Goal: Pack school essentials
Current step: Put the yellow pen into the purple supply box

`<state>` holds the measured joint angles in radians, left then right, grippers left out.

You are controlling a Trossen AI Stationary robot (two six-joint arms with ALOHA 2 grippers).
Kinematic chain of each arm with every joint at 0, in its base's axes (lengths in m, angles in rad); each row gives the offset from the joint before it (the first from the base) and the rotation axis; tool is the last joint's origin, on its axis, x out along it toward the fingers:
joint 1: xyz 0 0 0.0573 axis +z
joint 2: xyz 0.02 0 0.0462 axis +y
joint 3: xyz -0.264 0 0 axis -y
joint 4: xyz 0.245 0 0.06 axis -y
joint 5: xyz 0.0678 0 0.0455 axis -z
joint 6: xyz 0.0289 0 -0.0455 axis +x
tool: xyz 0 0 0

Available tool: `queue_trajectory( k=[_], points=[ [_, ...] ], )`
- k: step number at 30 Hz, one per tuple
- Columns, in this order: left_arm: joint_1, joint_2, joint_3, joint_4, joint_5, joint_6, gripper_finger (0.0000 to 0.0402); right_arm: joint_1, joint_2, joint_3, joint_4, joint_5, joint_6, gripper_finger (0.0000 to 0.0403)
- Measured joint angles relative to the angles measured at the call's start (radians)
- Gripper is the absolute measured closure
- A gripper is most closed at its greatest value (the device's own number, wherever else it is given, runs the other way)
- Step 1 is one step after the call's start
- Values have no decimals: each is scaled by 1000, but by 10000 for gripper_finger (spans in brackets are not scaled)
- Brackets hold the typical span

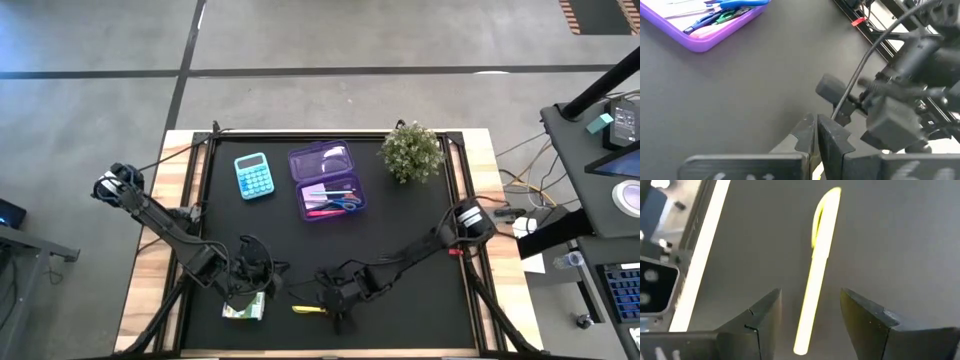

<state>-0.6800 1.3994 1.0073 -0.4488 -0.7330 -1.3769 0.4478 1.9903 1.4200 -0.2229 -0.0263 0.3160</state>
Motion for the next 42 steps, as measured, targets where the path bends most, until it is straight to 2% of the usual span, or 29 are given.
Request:
queue_trajectory(
  k=[9, 16, 23, 26, 33, 39, 42],
  points=[
    [0, 0, 0, -2, 0, 1, 398, 0, 41, 0, 18, 47, -20, 215],
    [0, 0, 0, -3, 0, 2, 398, 11, 67, 0, 41, 59, -28, 245],
    [0, 0, 0, -4, 0, 2, 398, 26, 98, 8, 54, 102, -42, 254],
    [0, 0, 0, -4, 0, 2, 398, 27, 108, 13, 54, 101, -41, 281],
    [0, 0, 0, -5, 0, 4, 398, 27, 110, 14, 51, 109, -45, 381],
    [1, 0, 0, -6, 0, 5, 398, 14, 93, 24, 19, 98, -61, 385],
    [1, 0, 0, -6, 0, 5, 398, -9, 53, 24, -63, 88, -87, 386]
  ],
)
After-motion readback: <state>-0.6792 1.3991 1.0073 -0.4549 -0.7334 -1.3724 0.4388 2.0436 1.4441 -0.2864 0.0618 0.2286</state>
